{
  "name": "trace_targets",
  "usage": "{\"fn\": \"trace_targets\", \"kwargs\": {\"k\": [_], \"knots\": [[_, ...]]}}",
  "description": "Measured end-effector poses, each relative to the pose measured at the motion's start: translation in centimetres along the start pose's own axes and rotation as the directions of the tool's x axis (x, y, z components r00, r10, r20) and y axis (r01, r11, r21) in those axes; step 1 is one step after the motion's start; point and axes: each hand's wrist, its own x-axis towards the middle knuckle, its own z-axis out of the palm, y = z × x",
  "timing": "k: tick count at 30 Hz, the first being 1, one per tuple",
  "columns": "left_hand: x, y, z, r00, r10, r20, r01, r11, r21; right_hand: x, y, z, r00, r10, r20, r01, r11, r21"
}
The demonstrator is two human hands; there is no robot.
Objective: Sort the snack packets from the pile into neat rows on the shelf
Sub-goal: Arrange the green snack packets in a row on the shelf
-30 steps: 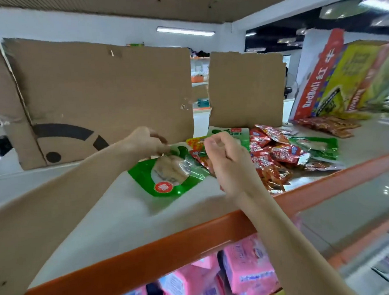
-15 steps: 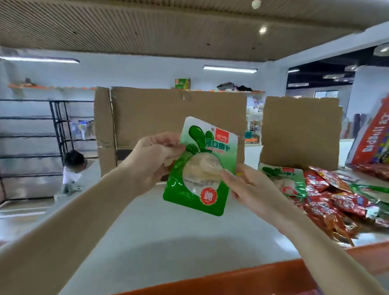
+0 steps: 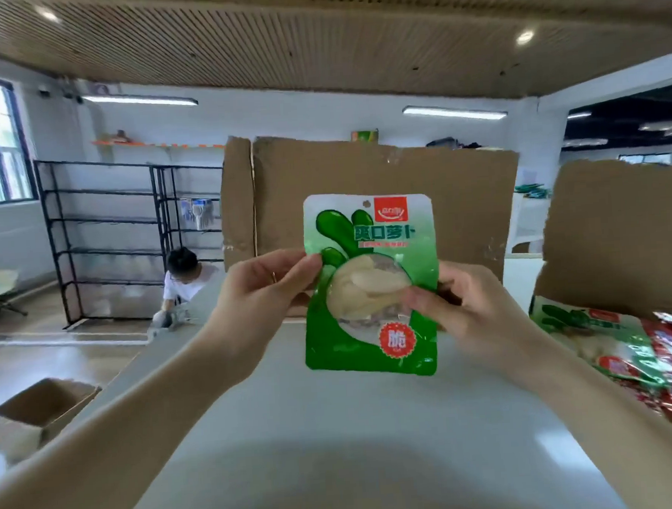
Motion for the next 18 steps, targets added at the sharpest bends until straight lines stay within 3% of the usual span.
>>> {"fn": "trace_targets", "kwargs": {"k": [5, 9, 18], "knots": [[-0.1, -0.5, 0.4, 0.999, 0.006, 0.037, -0.008, 0.999, 0.04, -0.3, 1.0, 0.5, 0.999, 0.051, 0.007, -0.051, 0.997, -0.053], [-0.1, -0.9, 0.2, 1.0, -0.005, -0.003, 0.005, 0.995, 0.104, -0.2, 0.7, 0.9, 0.993, 0.116, 0.035, -0.118, 0.991, 0.061], [-0.3, -1.2, 0.5, 1.0, 0.016, 0.01, -0.016, 0.998, 0.057, -0.7, 0.7, 1.3, 0.996, 0.038, -0.08, -0.031, 0.995, 0.089]]}}
